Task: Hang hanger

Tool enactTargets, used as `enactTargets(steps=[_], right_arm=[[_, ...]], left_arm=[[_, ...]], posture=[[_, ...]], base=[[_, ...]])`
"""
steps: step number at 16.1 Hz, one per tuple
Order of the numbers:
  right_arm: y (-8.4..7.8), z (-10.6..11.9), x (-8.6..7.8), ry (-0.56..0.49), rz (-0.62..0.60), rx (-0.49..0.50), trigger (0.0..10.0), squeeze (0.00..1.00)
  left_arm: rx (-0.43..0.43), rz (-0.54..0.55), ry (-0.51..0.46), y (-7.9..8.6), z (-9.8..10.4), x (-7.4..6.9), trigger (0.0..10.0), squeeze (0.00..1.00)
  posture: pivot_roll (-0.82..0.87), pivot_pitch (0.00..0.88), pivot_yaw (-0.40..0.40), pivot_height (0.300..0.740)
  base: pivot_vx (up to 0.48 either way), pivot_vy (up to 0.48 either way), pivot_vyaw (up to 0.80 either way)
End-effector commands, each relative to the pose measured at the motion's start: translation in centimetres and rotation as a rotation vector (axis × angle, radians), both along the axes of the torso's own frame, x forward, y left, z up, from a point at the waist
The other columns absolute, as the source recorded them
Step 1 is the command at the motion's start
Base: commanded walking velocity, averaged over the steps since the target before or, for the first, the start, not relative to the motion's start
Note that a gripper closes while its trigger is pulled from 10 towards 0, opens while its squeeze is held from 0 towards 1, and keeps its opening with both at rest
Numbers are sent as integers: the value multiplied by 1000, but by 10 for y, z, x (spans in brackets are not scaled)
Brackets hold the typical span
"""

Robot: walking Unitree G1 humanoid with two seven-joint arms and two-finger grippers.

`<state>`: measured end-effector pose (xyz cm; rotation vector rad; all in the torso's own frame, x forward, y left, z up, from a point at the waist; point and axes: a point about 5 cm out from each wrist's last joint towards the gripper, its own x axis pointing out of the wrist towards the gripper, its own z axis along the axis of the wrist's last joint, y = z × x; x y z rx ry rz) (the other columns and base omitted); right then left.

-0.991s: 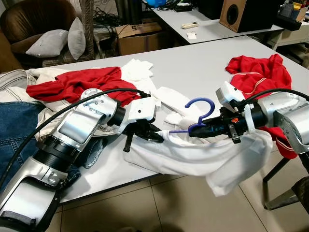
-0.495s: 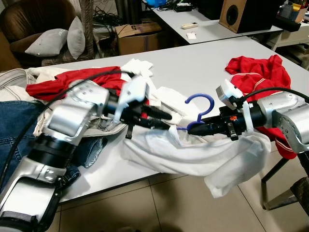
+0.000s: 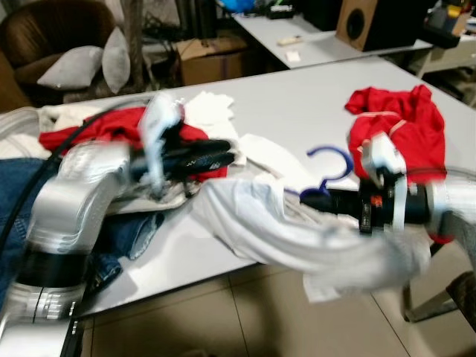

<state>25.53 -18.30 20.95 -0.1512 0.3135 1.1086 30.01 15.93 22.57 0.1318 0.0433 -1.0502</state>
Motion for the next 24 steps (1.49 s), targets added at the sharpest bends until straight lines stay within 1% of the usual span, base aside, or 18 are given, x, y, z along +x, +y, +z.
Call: enactTargets(steps=[1,2,3,4,5,7,8,9,10,13,15,18,21,24], right_arm=[[-1,9,-5,-52,-49,27,0,0],[-3,-9,-21,-8,-150,60,0,0],[-1,-14,-26,16,-170,69,0,0],[6,-23,-40,42,-172,55,0,0],[13,-28,-51,63,-208,38,10000,0],[20,-25,-59,11,-185,40,10000,0],[21,-26,-60,1,-207,52,10000,0],[23,-27,-61,-13,-218,45,10000,0],[25,-28,-63,-30,-219,34,10000,0],[25,-28,-62,-50,-262,57,10000,0],[24,-32,-63,-65,-284,42,10000,0],[25,-38,-65,-28,-296,57,10000,0],[24,-37,-70,-27,-250,58,10000,0],[20,-36,-78,-2,-209,72,10000,0]], left_arm=[[1,92,-22,3,2,-4,10000,0],[27,244,26,9,-30,-18,10000,0],[36,264,37,9,-37,-23,10000,0],[30,301,82,6,-50,-35,10000,0],[19,335,119,1,-59,-48,10000,0],[32,355,124,-7,-63,-56,10000,0],[37,372,115,-10,-64,-59,10000,0],[29,387,111,-13,-65,-62,10000,0],[4,398,121,-15,-66,-63,10000,0],[-21,427,126,-18,-64,-64,10000,0],[-17,424,113,-17,-63,-66,10000,0],[-29,418,106,-17,-59,-66,10000,0],[-26,392,97,-17,-57,-66,10000,0],[-18,362,113,-18,-58,-68,10000,0]], posture=[[-1,0,59,740],[-2,0,38,740],[-12,0,33,740],[-26,0,30,740],[-40,0,15,740],[-29,0,-7,740],[-25,0,-13,740],[-24,0,-14,740],[-25,0,-12,740],[-15,0,-17,740],[-5,0,-13,740],[6,0,6,740],[9,0,15,740],[9,0,15,740]], base=[[0,0,0],[0,0,0],[0,0,0],[0,0,0],[0,0,0],[0,0,0],[0,0,506],[0,0,800],[0,0,800],[0,0,800],[0,0,800],[0,0,800],[0,0,800],[0,0,148]])
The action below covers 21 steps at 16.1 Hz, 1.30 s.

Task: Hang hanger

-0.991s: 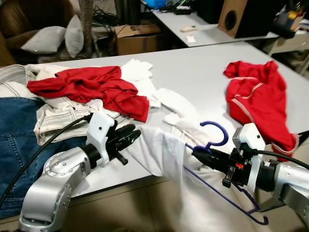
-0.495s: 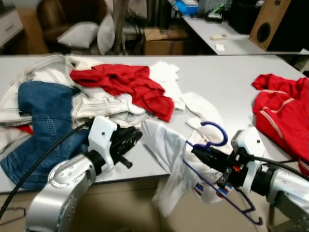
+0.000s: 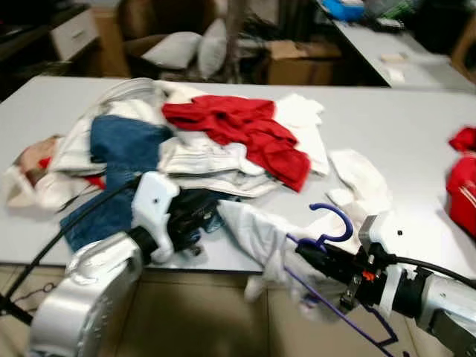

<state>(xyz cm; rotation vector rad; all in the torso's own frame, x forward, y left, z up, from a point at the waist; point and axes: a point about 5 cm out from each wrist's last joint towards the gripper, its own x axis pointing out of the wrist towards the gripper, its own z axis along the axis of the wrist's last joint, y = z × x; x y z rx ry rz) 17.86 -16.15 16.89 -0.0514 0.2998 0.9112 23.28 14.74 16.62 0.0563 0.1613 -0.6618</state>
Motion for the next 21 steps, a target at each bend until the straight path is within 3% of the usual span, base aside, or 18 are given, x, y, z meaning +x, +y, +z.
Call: enactTargets(steps=[1,6,13,16,21], right_arm=[[-2,5,-1,-19,10,6,10000,0],[1,4,7,-29,-47,40,10000,0],[7,4,4,-21,12,49,10000,0],[10,3,1,-15,56,40,10000,0],[16,0,-12,78,230,42,10000,0]], left_arm=[[-12,-33,3,-6,0,-1,10000,0],[15,-35,-21,-9,0,0,10000,0],[25,-35,-25,-8,0,-2,10000,0],[30,-33,-22,-7,0,-3,10000,0],[24,-38,17,-2,-2,-7,10000,0]], posture=[[9,0,15,740],[7,0,10,740],[17,0,6,740],[22,0,2,740],[35,0,-6,740]], base=[[0,0,0],[0,0,0],[0,-395,0],[0,-360,0],[0,0,800]])
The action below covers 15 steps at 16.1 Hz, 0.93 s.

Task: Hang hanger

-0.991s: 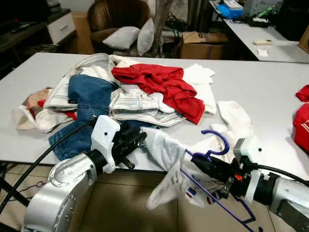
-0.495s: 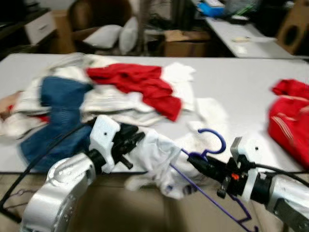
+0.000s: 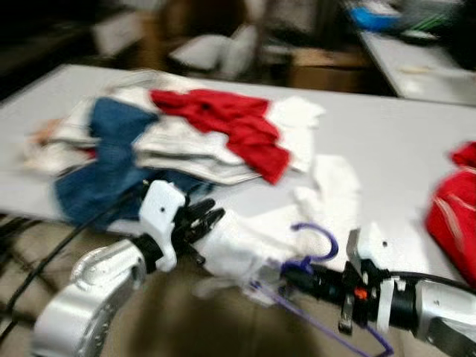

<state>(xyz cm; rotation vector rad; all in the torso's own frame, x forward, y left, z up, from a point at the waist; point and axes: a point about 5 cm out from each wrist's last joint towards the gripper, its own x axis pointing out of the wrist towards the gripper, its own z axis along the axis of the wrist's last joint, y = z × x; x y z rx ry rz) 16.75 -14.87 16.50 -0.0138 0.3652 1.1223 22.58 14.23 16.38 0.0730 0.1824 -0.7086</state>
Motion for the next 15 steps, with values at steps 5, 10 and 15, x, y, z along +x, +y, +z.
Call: enactTargets(steps=[5,10,15], right_arm=[[4,4,4,4,127,28,10000,0],[9,3,12,-20,129,66,10000,0],[6,13,18,-67,69,222,10000,0]], left_arm=[[43,-14,48,13,-2,-18,10000,0],[38,-40,27,19,9,-29,10000,0],[-62,-38,-52,37,34,-25,10000,0]], posture=[[82,0,-47,740],[127,8,-56,740],[136,0,-50,740]], base=[[0,0,800],[0,0,800],[0,0,800]])
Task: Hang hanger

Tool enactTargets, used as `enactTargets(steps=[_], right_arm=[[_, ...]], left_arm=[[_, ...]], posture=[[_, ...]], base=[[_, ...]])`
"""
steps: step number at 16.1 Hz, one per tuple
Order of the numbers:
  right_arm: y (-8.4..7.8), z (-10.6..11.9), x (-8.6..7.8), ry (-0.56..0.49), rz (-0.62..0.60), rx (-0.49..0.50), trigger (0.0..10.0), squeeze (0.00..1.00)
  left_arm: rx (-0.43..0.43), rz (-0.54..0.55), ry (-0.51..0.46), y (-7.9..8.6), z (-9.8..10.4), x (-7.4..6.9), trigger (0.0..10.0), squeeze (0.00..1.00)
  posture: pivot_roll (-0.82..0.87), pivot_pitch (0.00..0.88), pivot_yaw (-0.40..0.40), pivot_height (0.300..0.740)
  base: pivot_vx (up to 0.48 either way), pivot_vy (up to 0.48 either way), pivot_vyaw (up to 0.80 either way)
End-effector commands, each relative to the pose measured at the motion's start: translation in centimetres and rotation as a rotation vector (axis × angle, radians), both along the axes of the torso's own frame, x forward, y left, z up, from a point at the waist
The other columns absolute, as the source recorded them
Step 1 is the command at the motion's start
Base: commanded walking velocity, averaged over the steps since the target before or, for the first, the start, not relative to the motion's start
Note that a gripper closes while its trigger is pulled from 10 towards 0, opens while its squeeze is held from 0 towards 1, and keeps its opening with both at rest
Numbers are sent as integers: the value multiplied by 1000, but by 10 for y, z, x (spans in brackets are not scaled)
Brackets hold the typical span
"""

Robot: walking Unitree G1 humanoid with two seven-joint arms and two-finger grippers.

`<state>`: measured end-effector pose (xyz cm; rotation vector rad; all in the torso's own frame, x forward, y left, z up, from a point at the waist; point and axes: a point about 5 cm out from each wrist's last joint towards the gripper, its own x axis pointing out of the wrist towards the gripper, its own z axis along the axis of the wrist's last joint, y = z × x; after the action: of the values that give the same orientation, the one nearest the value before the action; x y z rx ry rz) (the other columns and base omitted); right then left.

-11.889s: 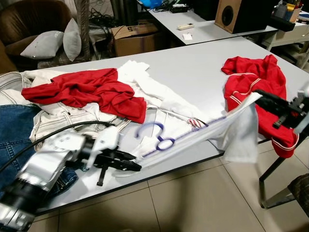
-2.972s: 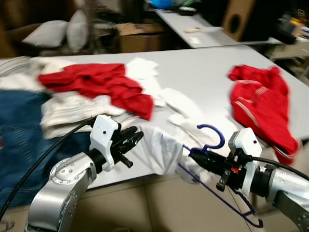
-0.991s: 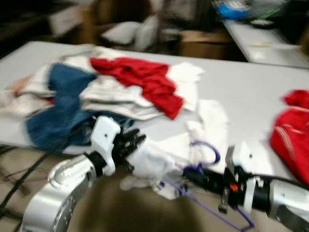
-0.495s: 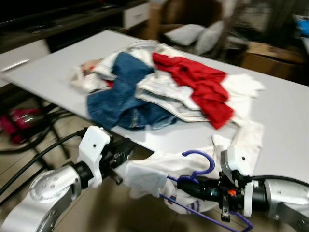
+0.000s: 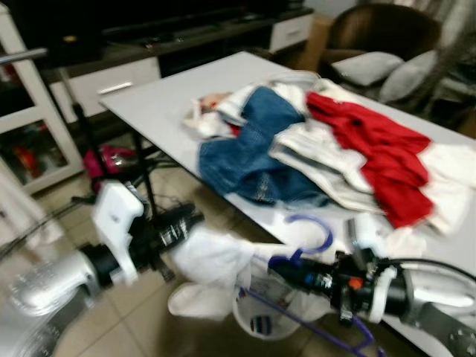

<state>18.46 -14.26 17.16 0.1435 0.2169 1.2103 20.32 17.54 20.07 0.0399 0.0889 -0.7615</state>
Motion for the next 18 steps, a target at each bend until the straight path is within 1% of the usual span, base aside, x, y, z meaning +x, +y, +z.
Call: enactTargets(steps=[1,2,4,5,7,9,12,14,18], right_arm=[[-2,7,4,-40,-26,55,10000,0],[-3,7,4,-39,-33,60,10000,0],[-4,5,9,-44,-70,72,10000,0],[-3,4,13,-49,-88,77,10000,0],[-3,5,19,-62,-121,86,10000,0],[-5,6,26,-85,-179,86,10000,0],[-9,4,41,-115,-309,78,10000,0],[-9,3,49,-134,-374,88,10000,0],[-6,7,59,-164,-400,97,10000,0]], left_arm=[[-32,42,-29,13,9,3,10000,0],[-39,48,-38,16,11,3,10000,0],[-55,49,-54,26,23,6,10000,0],[-36,37,-54,27,25,6,10000,0],[-32,36,-60,28,27,8,10000,0],[-27,49,-101,29,31,12,10000,0],[-43,17,-112,30,35,13,10000,0],[-50,-20,-118,27,39,13,10000,0],[-24,-27,-123,33,42,17,10000,0]], posture=[[138,0,-54,740],[140,0,-55,740],[144,0,-58,740],[143,0,-57,740],[143,0,-58,740],[141,0,-57,740],[139,0,-55,740],[140,0,-58,740],[141,0,-60,740]], base=[[0,0,800],[0,0,800],[0,0,800],[0,0,800],[0,0,800],[0,0,800],[0,0,800],[0,0,800],[0,0,800]])
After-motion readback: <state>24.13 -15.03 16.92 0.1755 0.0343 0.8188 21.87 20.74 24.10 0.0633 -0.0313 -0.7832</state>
